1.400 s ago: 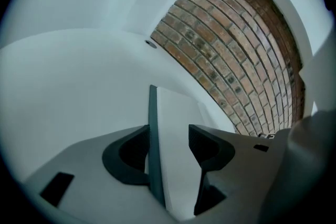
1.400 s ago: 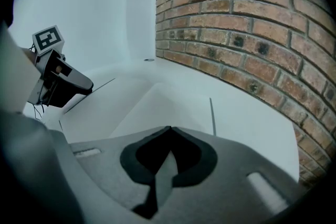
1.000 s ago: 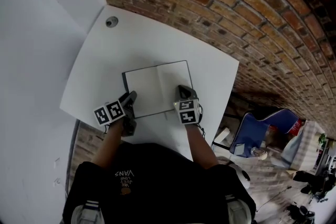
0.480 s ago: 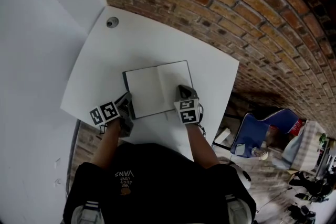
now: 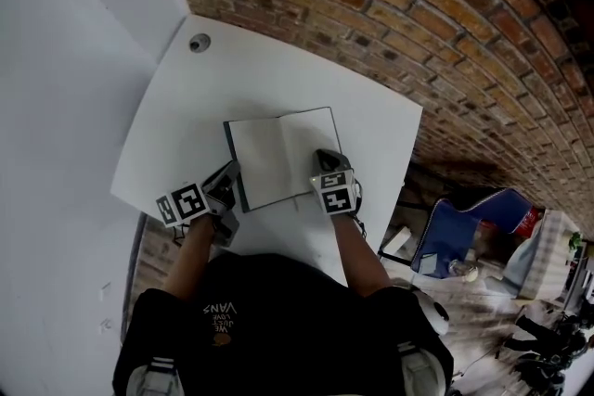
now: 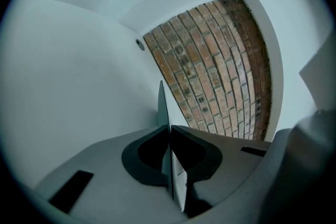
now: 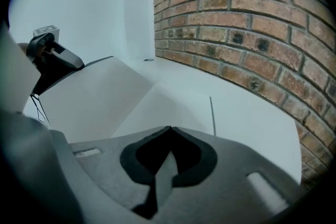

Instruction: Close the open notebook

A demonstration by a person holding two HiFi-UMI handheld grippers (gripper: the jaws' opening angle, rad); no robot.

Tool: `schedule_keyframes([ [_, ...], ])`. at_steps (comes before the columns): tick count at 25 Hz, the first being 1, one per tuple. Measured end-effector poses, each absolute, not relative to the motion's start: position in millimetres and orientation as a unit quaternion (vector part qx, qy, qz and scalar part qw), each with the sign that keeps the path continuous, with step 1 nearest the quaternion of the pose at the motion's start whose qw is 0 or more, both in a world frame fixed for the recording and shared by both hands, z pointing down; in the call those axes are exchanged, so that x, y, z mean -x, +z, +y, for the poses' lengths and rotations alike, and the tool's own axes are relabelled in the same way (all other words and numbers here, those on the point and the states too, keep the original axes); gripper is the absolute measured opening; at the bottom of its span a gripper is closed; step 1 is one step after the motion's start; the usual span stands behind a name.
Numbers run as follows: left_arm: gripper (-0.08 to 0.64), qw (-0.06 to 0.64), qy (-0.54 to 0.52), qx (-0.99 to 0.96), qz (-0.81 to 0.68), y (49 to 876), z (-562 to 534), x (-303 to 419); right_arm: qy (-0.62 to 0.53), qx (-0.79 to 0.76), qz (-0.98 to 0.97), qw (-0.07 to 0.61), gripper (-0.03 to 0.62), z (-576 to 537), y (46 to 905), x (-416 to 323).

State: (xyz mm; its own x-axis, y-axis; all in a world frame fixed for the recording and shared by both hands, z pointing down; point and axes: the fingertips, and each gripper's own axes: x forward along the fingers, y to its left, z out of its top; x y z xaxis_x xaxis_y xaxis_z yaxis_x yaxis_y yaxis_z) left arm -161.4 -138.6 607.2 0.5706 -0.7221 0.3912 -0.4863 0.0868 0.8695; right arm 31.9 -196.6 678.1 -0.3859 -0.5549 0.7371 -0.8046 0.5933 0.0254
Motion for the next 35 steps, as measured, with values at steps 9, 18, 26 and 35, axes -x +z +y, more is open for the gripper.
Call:
schedule_keyframes([
  [9, 0.031, 0.577, -0.112, -0.692, -0.420, 585, -145, 143, 0.184, -0.416, -0.814, 0.361, -0.002, -197, 677, -35],
  [18, 0.031, 0.569, -0.113, -0.716, -0.390, 567, -154, 124, 0.183, -0.446, -0.817, 0.317, -0.002, -198, 654, -47],
  [26, 0.031, 0.564, -0.109, -0.736, -0.358, 555, -162, 103, 0.188, -0.465, -0.811, 0.301, -0.002, -189, 642, -63],
  [35, 0.035, 0.559, -0.105, -0.751, -0.337, 549, -169, 86, 0.196, -0.483, -0.807, 0.278, -0.002, -175, 627, -74],
])
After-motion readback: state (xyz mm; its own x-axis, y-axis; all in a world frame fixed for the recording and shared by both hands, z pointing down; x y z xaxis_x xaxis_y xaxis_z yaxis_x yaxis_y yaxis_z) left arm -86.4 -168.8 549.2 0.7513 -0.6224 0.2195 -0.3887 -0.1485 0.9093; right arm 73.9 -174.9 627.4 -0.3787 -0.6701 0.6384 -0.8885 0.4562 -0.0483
